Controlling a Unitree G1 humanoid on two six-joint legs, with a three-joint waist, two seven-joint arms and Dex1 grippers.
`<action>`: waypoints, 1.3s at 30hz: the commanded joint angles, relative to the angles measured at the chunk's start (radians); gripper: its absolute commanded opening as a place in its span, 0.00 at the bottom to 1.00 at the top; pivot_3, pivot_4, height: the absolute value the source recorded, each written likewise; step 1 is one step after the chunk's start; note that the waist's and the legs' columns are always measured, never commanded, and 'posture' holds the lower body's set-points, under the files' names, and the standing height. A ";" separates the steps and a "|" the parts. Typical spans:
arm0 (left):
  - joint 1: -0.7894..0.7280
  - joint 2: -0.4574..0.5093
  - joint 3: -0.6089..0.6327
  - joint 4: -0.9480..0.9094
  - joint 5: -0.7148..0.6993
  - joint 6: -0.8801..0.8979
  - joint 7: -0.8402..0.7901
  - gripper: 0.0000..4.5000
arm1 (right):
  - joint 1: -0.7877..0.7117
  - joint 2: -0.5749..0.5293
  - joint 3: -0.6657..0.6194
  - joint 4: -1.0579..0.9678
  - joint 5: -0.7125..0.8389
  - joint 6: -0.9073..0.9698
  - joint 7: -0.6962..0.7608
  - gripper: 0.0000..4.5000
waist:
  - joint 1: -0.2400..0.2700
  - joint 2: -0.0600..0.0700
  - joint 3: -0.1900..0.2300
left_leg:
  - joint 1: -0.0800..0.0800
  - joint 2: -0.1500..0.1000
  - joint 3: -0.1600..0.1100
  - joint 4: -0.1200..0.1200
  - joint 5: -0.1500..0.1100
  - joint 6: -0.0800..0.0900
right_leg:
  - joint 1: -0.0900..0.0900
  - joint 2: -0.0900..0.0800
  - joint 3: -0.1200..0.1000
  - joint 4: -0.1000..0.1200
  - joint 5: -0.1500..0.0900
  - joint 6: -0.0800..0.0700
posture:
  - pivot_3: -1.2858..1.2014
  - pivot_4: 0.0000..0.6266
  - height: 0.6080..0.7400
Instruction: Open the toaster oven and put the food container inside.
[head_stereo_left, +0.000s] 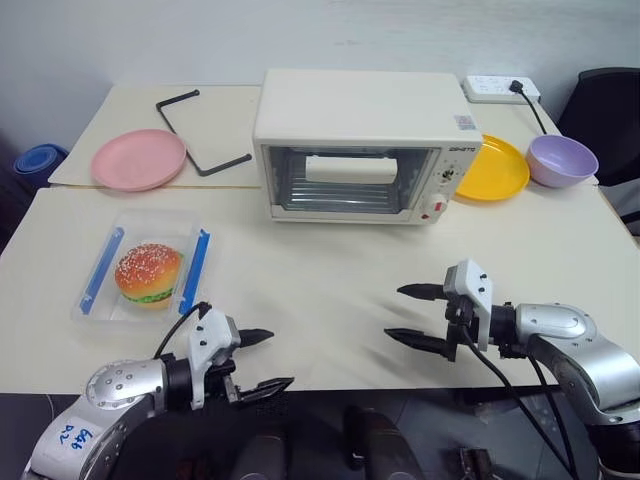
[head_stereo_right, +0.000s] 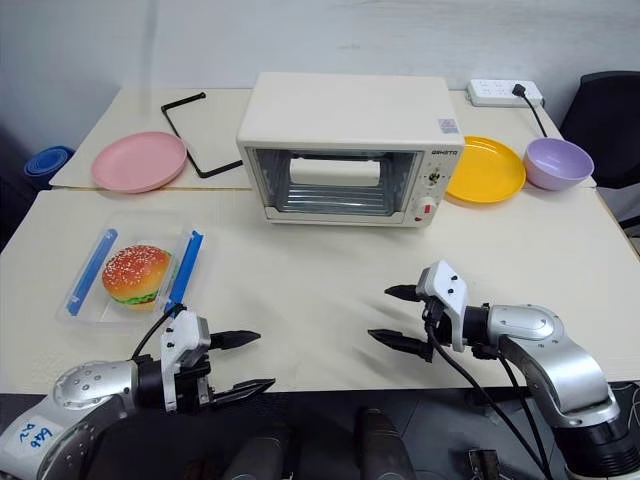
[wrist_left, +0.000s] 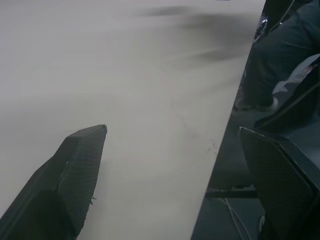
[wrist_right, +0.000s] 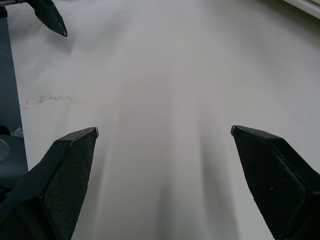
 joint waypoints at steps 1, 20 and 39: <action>0.027 0.007 0.018 -0.019 0.004 -0.019 0.003 1.00 | 0.006 -0.007 -0.024 -0.044 0.016 0.001 -0.005 0.99 | 0.000 0.000 0.000 | 0.000 0.000 0.000 0.000 0.000 0.000 | 0.000 0.000 0.000 0.000 0.000 0.000 | 0.52 0.24 1.00; -0.137 -0.045 0.222 -0.051 -0.284 0.118 0.119 1.00 | -0.190 0.110 -0.030 0.085 0.051 0.063 -0.084 0.99 | 0.000 0.000 0.000 | -0.001 0.000 0.000 0.002 0.000 0.000 | 0.000 0.000 -0.001 0.001 0.000 0.000 | 0.52 0.24 1.00; -0.467 0.235 0.375 0.037 -0.628 0.242 0.216 1.00 | -0.626 0.237 -0.038 0.467 -0.005 -0.030 -0.117 0.99 | -0.005 0.000 0.000 | -0.001 0.001 0.000 0.003 -0.001 -0.001 | -0.001 0.002 0.000 0.001 0.000 0.000 | 0.52 0.24 1.00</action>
